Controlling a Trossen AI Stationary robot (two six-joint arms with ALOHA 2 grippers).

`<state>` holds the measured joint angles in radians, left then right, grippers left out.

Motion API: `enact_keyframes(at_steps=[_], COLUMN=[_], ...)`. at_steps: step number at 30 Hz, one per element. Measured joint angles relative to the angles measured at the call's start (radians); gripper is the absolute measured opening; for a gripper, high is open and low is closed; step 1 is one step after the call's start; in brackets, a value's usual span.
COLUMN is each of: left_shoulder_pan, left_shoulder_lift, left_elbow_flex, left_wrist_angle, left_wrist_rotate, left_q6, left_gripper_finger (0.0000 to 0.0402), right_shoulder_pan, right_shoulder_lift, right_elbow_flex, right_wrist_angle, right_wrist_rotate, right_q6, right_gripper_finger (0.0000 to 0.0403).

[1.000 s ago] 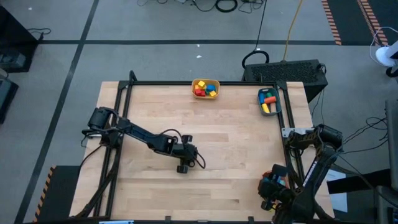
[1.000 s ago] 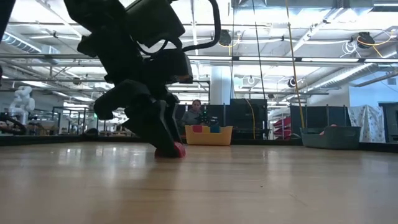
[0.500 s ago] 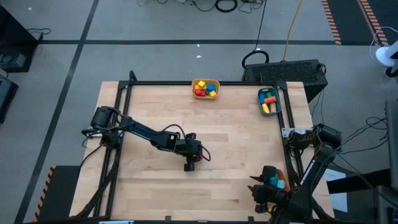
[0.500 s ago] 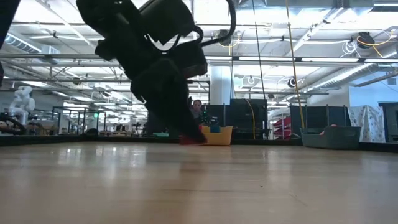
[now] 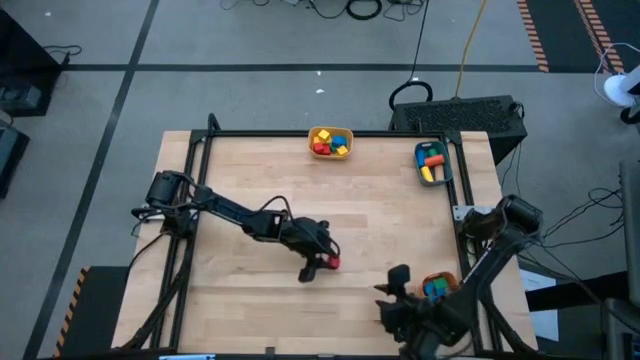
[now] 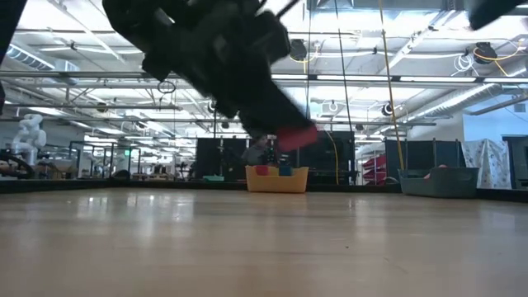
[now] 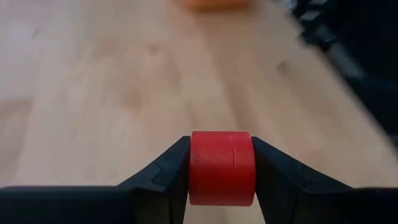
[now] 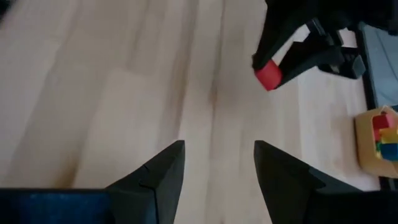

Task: Sort blocks by size
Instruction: Put the red half circle block into the orange bin

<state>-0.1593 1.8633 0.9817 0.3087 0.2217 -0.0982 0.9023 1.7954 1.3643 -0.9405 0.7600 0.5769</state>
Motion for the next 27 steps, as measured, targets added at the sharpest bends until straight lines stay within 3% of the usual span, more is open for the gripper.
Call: enact_keyframes(at_steps=[6, 14, 27], left_shoulder_pan=[-0.026, -0.045, -0.059], left_shoulder_lift=[-0.002, -0.002, -0.002], left_elbow_flex=[0.0, 0.0, 0.0], left_wrist_angle=[0.146, 0.184, 0.216], left_wrist_rotate=[0.083, 0.084, 0.083], left_q6=[0.0, 0.0, -0.015], left_gripper_finger=[0.0148, 0.0148, 0.0141], right_shoulder_pan=[-0.1, -0.225, -0.27], right_shoulder_lift=[0.0, 0.0, 0.0], right_elbow_flex=[0.0, 0.0, 0.0], right_wrist_angle=[0.082, 0.312, 0.329], right_wrist_rotate=[0.001, -0.008, -0.063], right_q6=[-0.121, -0.394, -0.455], right_gripper_finger=[0.0178, 0.0178, 0.0178])
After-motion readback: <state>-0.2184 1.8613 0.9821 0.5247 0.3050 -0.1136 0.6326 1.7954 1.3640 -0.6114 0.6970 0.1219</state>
